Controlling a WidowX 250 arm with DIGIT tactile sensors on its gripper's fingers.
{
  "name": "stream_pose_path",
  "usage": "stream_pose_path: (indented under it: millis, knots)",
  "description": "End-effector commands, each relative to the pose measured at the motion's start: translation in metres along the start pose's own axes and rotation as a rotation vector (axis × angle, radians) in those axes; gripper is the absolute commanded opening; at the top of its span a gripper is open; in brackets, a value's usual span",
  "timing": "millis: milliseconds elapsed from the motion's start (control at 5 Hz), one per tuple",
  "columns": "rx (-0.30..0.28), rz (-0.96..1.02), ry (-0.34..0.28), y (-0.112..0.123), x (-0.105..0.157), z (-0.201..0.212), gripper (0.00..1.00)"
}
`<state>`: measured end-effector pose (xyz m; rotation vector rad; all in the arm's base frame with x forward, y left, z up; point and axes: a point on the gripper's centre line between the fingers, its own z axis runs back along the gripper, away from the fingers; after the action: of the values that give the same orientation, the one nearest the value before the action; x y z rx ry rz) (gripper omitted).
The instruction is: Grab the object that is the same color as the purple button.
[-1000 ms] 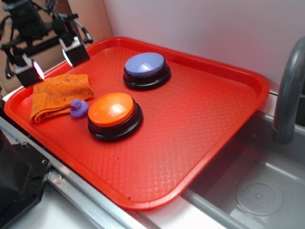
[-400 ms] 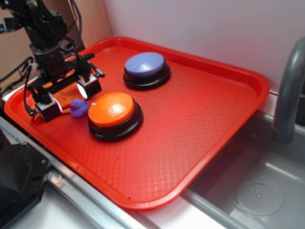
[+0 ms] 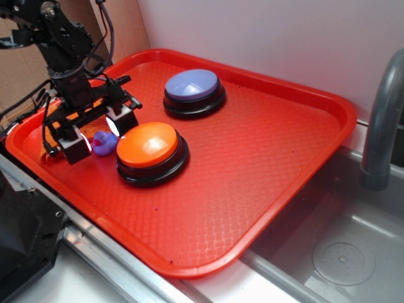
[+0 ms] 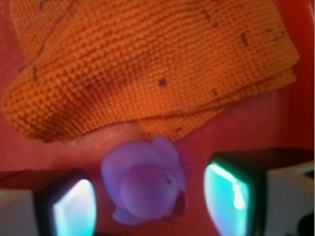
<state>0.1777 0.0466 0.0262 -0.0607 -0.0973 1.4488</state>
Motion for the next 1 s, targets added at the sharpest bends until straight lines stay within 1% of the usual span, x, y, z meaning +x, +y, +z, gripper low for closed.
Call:
stream_pose_path:
  millis: [0,200,400,600,800]
  knots:
    - [-0.036,0.008,-0.018,0.008,0.005,0.004,0.0]
    - [-0.054,-0.022,-0.034,0.006,0.007,0.014,0.0]
    - [-0.095,-0.126,-0.045,-0.002,0.009,0.037,0.0]
    - [-0.084,-0.348,-0.069,-0.017,0.009,0.073,0.0]
    - [-0.118,-0.6,-0.084,-0.036,-0.004,0.114,0.0]
